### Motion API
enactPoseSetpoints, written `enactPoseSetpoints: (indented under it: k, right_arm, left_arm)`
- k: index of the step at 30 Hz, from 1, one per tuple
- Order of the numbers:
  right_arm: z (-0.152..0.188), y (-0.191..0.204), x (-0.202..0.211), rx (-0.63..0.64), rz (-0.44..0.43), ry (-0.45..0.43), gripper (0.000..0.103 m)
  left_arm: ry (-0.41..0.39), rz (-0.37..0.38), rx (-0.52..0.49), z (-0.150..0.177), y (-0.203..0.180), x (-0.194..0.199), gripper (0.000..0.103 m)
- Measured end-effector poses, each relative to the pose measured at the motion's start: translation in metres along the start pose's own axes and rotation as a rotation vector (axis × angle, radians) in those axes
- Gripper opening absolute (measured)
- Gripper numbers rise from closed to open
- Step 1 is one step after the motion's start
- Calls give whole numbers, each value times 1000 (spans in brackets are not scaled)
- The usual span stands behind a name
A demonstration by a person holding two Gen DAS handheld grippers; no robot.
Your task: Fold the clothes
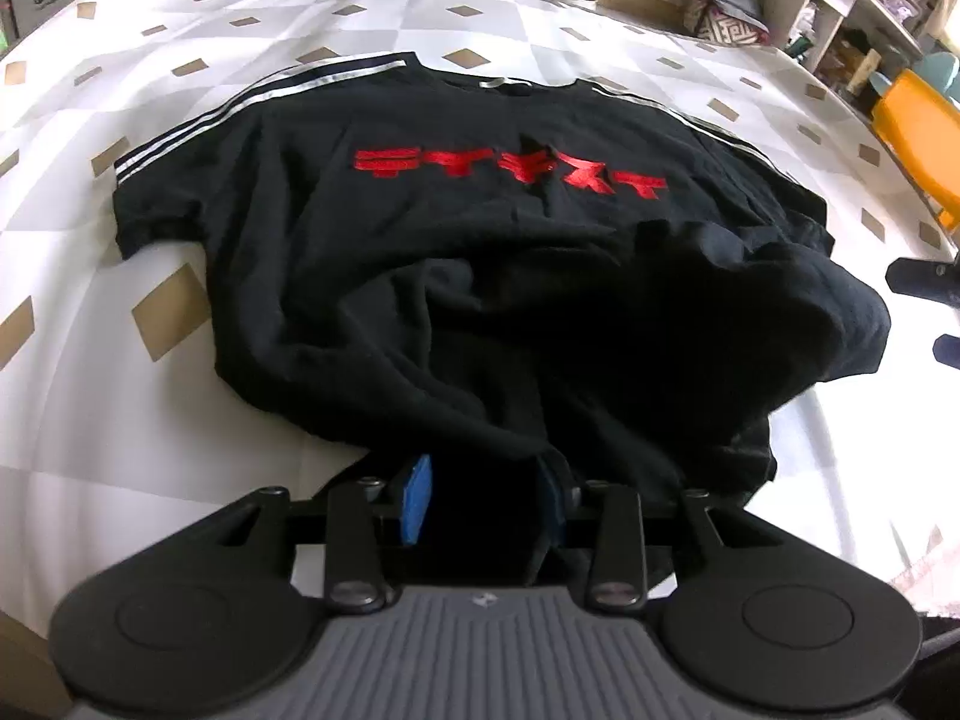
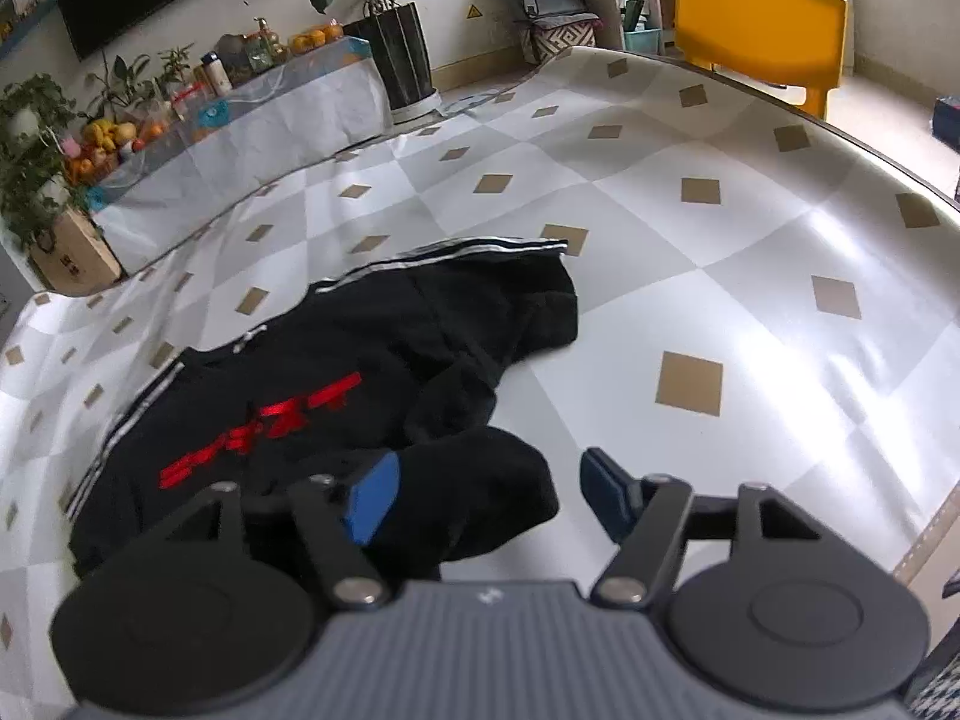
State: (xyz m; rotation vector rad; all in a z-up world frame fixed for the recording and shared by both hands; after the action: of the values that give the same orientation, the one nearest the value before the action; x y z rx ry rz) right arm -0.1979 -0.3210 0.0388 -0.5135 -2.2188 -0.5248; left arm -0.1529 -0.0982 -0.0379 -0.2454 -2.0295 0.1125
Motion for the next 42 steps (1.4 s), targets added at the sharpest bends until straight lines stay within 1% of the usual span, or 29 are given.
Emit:
enactPoseSetpoints:
  k: [5, 8, 10, 11, 12, 13, 14, 15, 16, 19, 23, 25, 27, 29, 31, 32, 33, 34, 36, 38, 40, 41, 42]
  right_arm:
    - [2, -4, -14, -29, 26, 0, 72]
    - [4, 2, -24, -14, -1, -9, 72]
    - [9, 9, -32, 5, -39, 11, 70]
    - [12, 12, -34, 16, -42, 19, 67]
    - [14, 14, -37, 26, -46, 28, 58]
    - [15, 16, -38, 32, -50, 33, 47]
    - [17, 18, -39, 35, -55, 49, 40]
    - [19, 19, -40, 36, -62, 64, 28]
    - [21, 20, -41, 36, -69, 79, 20]
    - [27, 22, -39, 58, -61, 101, 14]
    - [37, 20, -28, 90, -34, 128, 13]
    - [42, 24, -16, 145, -34, 127, 13]
    - [47, 27, -6, 209, -27, 115, 13]
    - [54, 29, 4, 253, -26, 117, 13]
    - [56, 26, 14, 228, -31, 103, 14]
    - [57, 24, 19, 216, -34, 96, 14]
    - [52, 19, 28, 175, -34, 56, 14]
    - [45, 14, 39, 134, -38, -4, 14]
    - [35, 9, 57, 112, -48, -78, 14]
    - [37, 9, 68, 110, -77, -76, 15]
    - [43, 12, 74, 120, -98, -60, 18]
    - [45, 12, 77, 127, -99, -61, 22]
    - [45, 14, 79, 130, -108, -69, 33]
  left_arm:
    - [-5, -13, 38, -1, 6, -6, 36]
    - [-10, -18, 48, -1, 8, -6, 36]
    - [-14, -30, 51, -1, 11, -6, 31]
    - [-15, -35, 56, -2, 13, -7, 26]
    - [-14, -39, 68, -2, 16, -7, 21]
    - [-13, -42, 81, -3, 18, -6, 20]
    - [-15, -49, 100, -3, 23, -6, 19]
    - [-18, -62, 112, -4, 28, -5, 19]
    - [-23, -85, 125, -5, 34, -4, 19]
    - [-42, -143, 175, -8, 53, 0, 19]
    - [-79, -237, 245, -11, 84, 14, 18]
    - [-100, -290, 281, -12, 102, 24, 18]
    - [-108, -295, 314, -12, 114, 32, 18]
    - [-108, -298, 312, -10, 120, 37, 18]
    - [-107, -282, 315, -7, 123, 42, 18]
    - [-112, -260, 326, -6, 124, 45, 18]
    - [-116, -239, 338, -5, 124, 49, 18]
    - [-126, -225, 339, -5, 124, 53, 18]
    - [-140, -213, 326, -4, 120, 58, 18]
    - [-142, -195, 311, -4, 114, 60, 18]
    - [-139, -176, 294, -4, 106, 60, 18]
    - [-136, -170, 277, -4, 101, 59, 19]
    - [-132, -164, 260, -3, 97, 58, 19]
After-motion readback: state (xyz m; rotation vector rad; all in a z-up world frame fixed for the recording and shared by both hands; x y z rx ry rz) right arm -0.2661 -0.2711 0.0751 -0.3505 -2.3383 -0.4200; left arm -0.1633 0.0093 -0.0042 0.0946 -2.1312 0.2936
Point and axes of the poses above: each gripper's, at about its wrist camera, not at the fingertips, and x roughly against the way its jaws point, y to its left, z to its underside, the point moved 9 cm from there along -x, roughly the way its jaws point, and after that the axes turned 1 degree about z, right-handed, at the moved point
